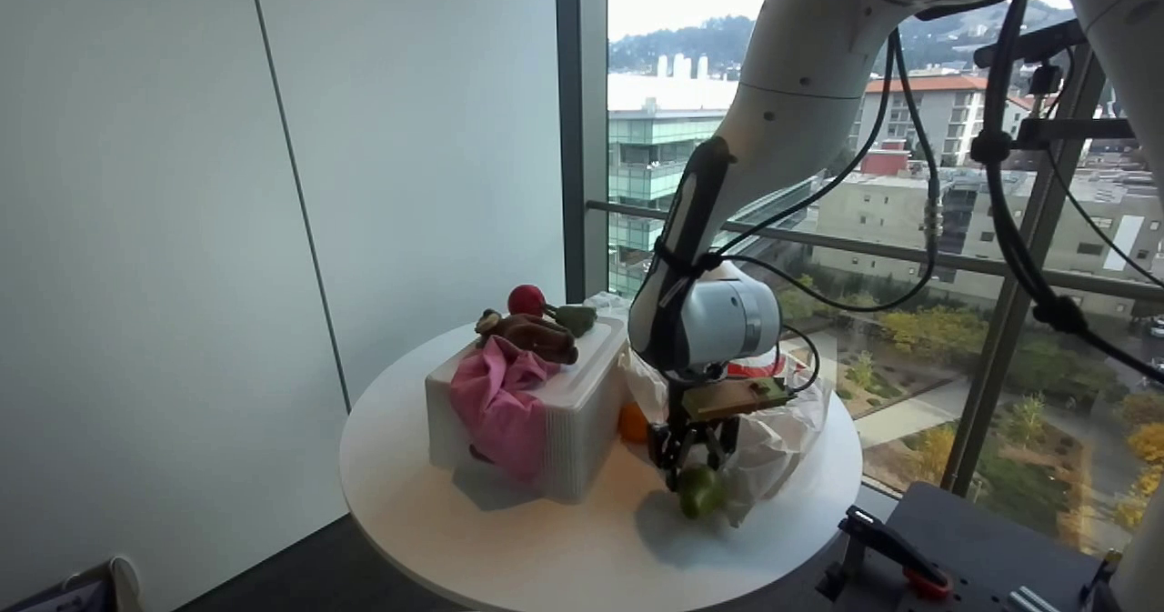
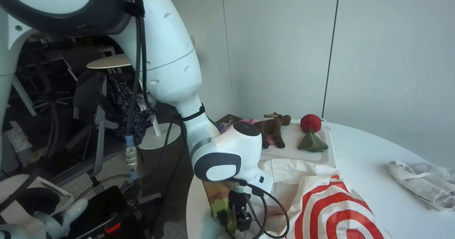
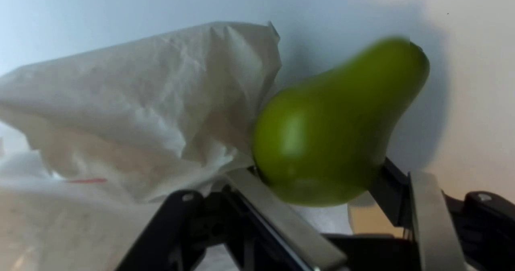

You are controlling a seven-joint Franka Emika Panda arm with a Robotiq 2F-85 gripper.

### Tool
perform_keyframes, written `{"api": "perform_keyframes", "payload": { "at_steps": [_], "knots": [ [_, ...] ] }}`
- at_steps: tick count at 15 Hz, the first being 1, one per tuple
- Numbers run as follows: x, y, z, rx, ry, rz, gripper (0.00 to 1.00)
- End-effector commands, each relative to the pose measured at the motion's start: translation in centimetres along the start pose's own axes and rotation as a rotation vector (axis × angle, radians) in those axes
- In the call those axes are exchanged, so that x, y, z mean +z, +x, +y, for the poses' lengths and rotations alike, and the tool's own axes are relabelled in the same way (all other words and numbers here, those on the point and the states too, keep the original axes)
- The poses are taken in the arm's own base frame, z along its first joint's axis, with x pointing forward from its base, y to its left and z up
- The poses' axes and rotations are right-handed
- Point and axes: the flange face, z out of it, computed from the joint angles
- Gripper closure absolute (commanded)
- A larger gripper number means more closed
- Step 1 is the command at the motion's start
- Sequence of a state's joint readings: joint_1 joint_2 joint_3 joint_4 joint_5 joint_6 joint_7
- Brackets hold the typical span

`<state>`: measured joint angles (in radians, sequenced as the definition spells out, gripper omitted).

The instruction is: Empty the objects from the plastic and put it on the basket

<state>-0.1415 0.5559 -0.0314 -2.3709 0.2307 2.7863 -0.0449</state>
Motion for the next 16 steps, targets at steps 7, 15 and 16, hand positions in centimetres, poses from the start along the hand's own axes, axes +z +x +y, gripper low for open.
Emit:
{"api": "perform_keyframes", "payload": {
  "at_steps": [7, 15, 16],
  "knots": [
    [-3.1, 1.0, -0.1, 0.124, -0.071, 0.126, 0.0],
    [-8.7, 0.7, 2.5, 0.262, -0.103, 0.169, 0.0],
    [-8.3, 0.0, 2.8, 0.271, -0.132, 0.149, 0.0]
  ]
}}
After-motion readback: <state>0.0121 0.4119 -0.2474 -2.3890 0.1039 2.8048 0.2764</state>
